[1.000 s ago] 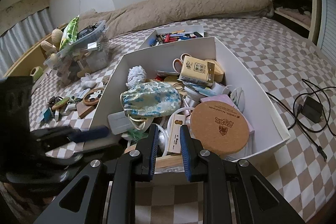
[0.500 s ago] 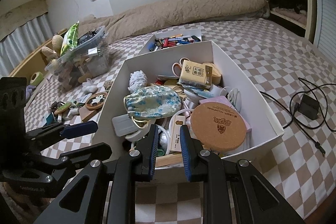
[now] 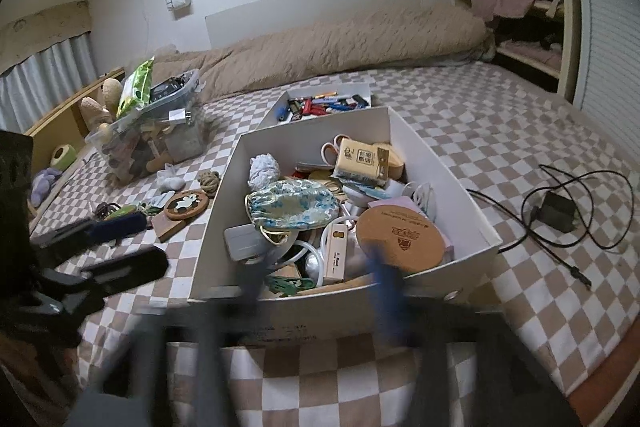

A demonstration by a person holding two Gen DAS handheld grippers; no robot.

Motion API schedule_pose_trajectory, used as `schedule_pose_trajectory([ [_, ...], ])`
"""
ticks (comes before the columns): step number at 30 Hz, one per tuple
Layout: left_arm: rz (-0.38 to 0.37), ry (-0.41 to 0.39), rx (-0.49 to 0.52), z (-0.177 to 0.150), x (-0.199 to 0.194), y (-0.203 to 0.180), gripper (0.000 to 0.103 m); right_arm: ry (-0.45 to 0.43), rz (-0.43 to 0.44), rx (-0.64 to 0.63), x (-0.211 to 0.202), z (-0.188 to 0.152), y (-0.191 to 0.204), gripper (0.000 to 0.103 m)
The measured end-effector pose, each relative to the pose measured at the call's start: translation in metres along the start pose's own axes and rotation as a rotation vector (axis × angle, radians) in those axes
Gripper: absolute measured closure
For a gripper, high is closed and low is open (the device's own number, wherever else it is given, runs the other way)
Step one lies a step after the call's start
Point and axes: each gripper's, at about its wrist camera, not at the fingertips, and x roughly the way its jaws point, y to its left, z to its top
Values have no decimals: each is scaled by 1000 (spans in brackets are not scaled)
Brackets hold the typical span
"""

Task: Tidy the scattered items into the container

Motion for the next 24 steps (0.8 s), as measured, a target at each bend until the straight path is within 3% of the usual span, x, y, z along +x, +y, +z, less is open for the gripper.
schedule_pose_trajectory([
  [5,12,-49,9,2,-23,1,0,-46,-25,-18,-17,-2,8,8],
  [7,16,-62,7,3,-30,2,0,-69,-36,-21,-24,-2,11,0],
  [24,98,-121,-13,-12,-74,15,0,-144,-50,-53,-65,-4,33,0],
])
